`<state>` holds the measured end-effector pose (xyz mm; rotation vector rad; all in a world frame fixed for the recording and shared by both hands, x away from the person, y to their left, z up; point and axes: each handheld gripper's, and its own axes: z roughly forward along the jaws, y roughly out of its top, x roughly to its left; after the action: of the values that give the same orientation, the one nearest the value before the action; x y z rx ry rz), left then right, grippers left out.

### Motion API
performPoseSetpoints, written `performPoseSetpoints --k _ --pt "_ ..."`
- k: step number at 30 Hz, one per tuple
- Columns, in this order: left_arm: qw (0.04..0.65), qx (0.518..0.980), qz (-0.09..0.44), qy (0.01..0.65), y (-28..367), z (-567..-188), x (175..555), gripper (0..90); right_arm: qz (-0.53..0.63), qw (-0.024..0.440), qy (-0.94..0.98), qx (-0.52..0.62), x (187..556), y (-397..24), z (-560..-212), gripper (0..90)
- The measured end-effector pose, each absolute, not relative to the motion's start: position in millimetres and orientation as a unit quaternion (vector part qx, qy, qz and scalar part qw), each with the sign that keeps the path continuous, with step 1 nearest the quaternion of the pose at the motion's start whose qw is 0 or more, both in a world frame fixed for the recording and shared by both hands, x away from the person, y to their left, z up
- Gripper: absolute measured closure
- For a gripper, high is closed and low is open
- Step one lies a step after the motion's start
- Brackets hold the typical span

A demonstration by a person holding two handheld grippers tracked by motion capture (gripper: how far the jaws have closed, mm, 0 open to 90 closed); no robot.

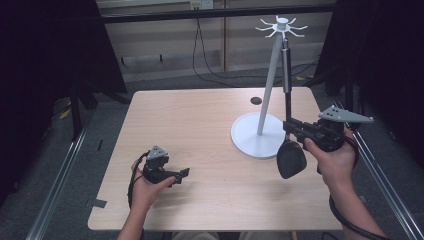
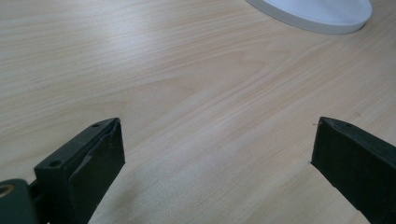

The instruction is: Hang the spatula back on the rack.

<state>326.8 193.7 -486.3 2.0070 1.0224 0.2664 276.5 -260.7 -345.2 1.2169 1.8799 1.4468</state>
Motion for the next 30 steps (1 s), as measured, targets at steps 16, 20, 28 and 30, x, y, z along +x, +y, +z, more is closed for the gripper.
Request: performPoseSetpoints --k 16,20,28,30 --pt "0.424 0.8 0.107 0.411 198 -486 325 2.4 0.531 0.231 0.682 0.447 296 -246 -356 76.0" --pt "0.424 0.799 0.11 0.412 199 -486 325 2.4 0.528 0.228 0.685 0.447 299 -242 -356 76.3" --pt "0.422 0.801 0.109 0.409 197 -486 325 2.4 0.535 0.224 0.677 0.454 304 -242 -361 73.3" --pt "0.423 0.8 0.11 0.411 197 -486 325 2.4 0.535 0.225 0.675 0.455 304 -243 -361 70.7"
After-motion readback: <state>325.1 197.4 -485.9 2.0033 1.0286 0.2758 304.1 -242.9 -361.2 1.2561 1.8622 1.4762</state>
